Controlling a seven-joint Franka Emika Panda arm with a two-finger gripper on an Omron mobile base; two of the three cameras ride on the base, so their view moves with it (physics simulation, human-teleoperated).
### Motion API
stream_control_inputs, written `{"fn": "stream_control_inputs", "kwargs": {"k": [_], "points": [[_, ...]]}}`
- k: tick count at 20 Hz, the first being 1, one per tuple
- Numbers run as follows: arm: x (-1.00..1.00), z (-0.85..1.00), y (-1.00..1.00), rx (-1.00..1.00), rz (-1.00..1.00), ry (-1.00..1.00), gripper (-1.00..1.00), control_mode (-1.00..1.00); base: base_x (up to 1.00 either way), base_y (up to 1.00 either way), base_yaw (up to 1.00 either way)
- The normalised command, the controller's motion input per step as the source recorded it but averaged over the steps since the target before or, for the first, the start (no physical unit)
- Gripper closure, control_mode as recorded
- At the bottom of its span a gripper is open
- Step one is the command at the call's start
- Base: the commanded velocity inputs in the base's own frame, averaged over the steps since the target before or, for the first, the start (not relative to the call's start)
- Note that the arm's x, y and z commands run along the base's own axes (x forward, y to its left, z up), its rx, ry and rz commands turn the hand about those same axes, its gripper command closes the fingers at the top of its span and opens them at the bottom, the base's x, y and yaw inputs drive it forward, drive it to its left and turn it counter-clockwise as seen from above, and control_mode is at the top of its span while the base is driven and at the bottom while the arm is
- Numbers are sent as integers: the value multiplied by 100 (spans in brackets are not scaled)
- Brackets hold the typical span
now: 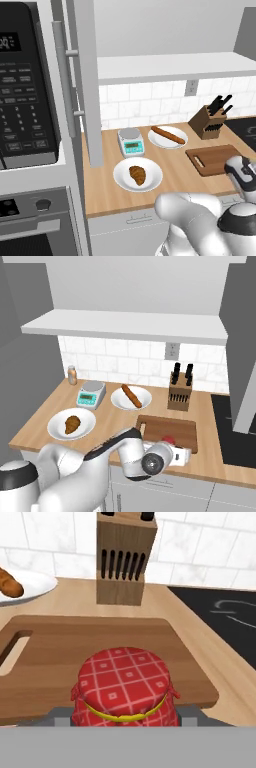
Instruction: From the different types of pastries on the counter, select a croissant and place it on the cutting board. Then retrieve a jar of jam from the cabinet and place it alongside the croissant on the cutting board.
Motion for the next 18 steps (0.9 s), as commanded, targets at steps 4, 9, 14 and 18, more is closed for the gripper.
{"fn": "stream_control_inputs", "kwargs": {"k": [4,9,14,18], "points": [[28,48,-5,18,0,-12,100,-100,0,0,0],[9,19,-11,8,0,-5,100,-100,0,0,0],[85,17,-68,6,0,0,100,-100,0,0,0],[5,0,0,0,0,-2,100,-100,0,0,0]]}}
